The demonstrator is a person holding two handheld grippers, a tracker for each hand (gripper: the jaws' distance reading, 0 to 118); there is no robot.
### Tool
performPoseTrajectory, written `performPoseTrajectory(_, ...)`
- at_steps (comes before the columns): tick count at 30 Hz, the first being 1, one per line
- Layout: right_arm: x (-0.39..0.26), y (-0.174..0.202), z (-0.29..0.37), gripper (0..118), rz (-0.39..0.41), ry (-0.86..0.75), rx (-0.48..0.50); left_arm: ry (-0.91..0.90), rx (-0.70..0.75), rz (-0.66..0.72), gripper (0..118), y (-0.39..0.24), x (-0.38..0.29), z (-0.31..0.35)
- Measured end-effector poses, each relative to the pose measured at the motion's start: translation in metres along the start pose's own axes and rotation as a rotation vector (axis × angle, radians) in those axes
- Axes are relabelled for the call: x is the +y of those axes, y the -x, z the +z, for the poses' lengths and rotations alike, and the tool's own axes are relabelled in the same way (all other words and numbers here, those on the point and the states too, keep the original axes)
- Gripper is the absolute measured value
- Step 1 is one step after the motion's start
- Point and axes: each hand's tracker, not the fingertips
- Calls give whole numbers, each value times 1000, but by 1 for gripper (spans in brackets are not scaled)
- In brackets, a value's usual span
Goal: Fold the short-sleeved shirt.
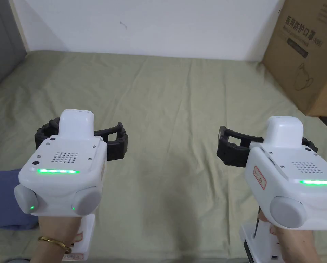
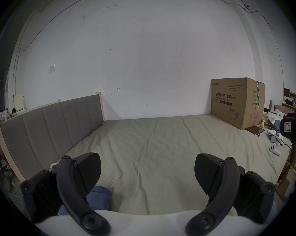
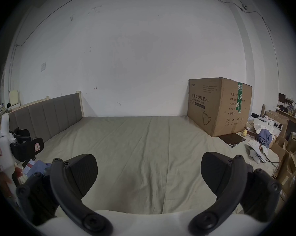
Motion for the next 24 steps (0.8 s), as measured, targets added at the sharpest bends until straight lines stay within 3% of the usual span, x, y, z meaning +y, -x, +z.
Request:
performPoseTrajectory(4,8,-3,-11,118,-47,153,4,14,8,21,111,0,2,1)
performPoseTrajectory(7,17,-6,-16,118,-159,291,-16,71,26,34,111,-3,1,1)
performPoseTrajectory(9,23,-2,-17,115,-205,421,-97,105,10,50,111,-4,-8,5)
performPoseTrajectory(12,26,7,-17,114,-103,580,-150,150,-8,53,111,-6,-22,8)
performPoseTrajectory(17,11,25,-3,115,-53,479,-280,200,-5,38,111,-8,-40,8)
performPoseTrajectory(19,7,28,-1,115,-92,439,-221,220,-8,50,111,-6,-45,6)
performPoseTrajectory(24,-1,26,-24,115,-214,515,-199,276,7,78,111,-1,-56,-8)
